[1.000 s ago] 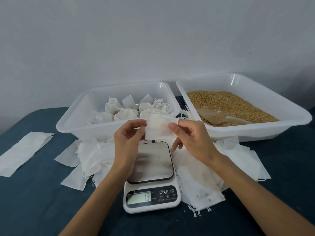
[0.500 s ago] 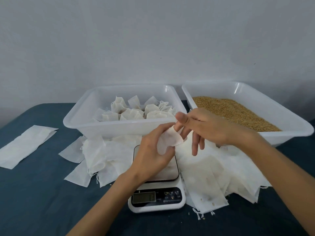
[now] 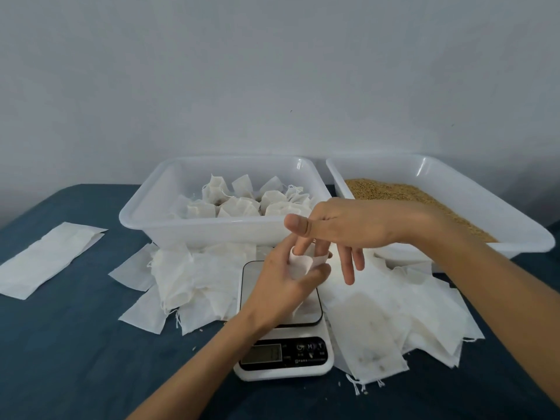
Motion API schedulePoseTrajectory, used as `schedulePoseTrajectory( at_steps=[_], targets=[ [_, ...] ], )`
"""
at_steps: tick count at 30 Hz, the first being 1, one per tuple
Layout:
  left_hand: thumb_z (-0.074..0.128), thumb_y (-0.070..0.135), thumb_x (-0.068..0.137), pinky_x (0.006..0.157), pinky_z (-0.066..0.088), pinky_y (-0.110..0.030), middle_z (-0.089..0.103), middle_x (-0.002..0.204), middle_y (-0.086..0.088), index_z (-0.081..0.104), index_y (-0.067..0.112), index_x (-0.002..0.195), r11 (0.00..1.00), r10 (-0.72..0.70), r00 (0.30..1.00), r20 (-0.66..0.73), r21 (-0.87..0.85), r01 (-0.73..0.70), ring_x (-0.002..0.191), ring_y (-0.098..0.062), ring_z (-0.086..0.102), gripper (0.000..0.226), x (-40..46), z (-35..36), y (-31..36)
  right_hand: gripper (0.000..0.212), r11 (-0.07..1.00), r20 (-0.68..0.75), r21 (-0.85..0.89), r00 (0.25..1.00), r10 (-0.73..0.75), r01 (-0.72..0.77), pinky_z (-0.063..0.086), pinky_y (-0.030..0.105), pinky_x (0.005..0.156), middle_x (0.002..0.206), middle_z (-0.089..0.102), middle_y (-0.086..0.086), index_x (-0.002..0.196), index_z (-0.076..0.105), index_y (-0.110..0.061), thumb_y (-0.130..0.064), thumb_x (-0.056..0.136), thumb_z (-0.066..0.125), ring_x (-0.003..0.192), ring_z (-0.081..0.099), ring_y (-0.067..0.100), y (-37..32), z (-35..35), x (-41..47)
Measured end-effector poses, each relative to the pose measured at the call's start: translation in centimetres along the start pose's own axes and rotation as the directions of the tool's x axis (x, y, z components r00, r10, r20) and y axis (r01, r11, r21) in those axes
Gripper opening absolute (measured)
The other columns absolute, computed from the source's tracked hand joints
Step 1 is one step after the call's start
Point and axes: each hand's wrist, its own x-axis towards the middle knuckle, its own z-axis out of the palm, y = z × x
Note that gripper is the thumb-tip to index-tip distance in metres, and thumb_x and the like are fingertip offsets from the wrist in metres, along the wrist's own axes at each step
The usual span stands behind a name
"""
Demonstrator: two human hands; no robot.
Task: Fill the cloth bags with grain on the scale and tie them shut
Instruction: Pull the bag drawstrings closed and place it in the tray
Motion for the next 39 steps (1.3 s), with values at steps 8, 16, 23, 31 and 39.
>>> schedulePoseTrajectory(
  at_steps=[8, 16, 23, 31, 39],
  targets=[
    [0.075, 0.009, 0.086, 0.085, 0.056, -0.022, 0.077, 0.102, 0.008, 0.066, 0.023, 0.112, 1.000, -0.004, 0.998, -0.069, -0.016, 0.003, 0.101, -0.011, 0.073, 0.031, 0.3, -0.2, -0.6, 0.090, 0.995, -0.056, 0.060, 0.995, -0.081, 0.084, 0.055, 0.032, 0.060, 0.105, 0.075, -0.001, 0.099, 0.078, -0.016, -0.086, 0.081, 0.025, 0.064, 0.074, 0.033, 0.6, -1.2, 0.2],
    [0.083, 0.020, 0.080, 0.077, 0.055, -0.024, 0.074, 0.095, 0.001, 0.067, 0.009, 0.098, 0.991, -0.058, 0.992, -0.110, -0.129, 0.043, 0.093, -0.014, 0.073, 0.026, 0.7, -0.6, -0.8, 0.028, 0.975, -0.580, -0.002, 0.795, 0.179, -0.220, 0.059, 0.040, 0.083, 0.103, 0.075, 0.001, 0.106, 0.070, -0.018, -0.040, 0.089, 0.073, 0.086, 0.072, 0.021, 13.5, -6.7, 0.3],
    [0.083, 0.029, 0.078, 0.085, 0.055, -0.047, 0.074, 0.096, 0.000, 0.068, 0.010, 0.094, 0.993, -0.077, 0.988, -0.134, -0.099, 0.064, 0.093, -0.023, 0.071, 0.029, 0.7, -0.8, -0.4, 0.031, 0.730, -0.447, -0.235, 0.738, 0.506, -0.642, 0.055, 0.040, 0.087, 0.106, 0.071, 0.011, 0.105, 0.069, -0.008, -0.026, 0.082, 0.079, 0.095, 0.065, 0.026, 23.4, -4.5, 1.6],
    [0.083, 0.021, 0.079, 0.077, 0.055, -0.029, 0.074, 0.094, -0.008, 0.068, 0.010, 0.095, 0.986, -0.079, 0.987, -0.138, -0.160, 0.056, 0.089, -0.021, 0.070, 0.025, 0.9, -0.9, -0.6, 0.010, 0.749, -0.595, -0.237, 0.702, 0.392, -0.619, 0.053, 0.042, 0.084, 0.097, 0.066, 0.007, 0.095, 0.066, -0.011, -0.021, 0.093, 0.067, 0.091, 0.062, 0.026, 24.4, -5.7, 1.1],
    [0.083, 0.019, 0.079, 0.074, 0.055, -0.023, 0.074, 0.094, -0.011, 0.068, 0.007, 0.096, 0.981, -0.075, 0.986, -0.150, -0.188, 0.046, 0.086, -0.019, 0.069, 0.026, 1.1, -1.1, -0.7, 0.019, 0.401, -0.806, -0.455, 0.559, 0.193, -0.795, 0.030, 0.049, 0.110, 0.092, 0.063, -0.001, 0.093, 0.063, -0.027, -0.010, 0.085, 0.069, 0.102, 0.058, 0.026, 26.2, -6.8, 0.0]
  ],
)
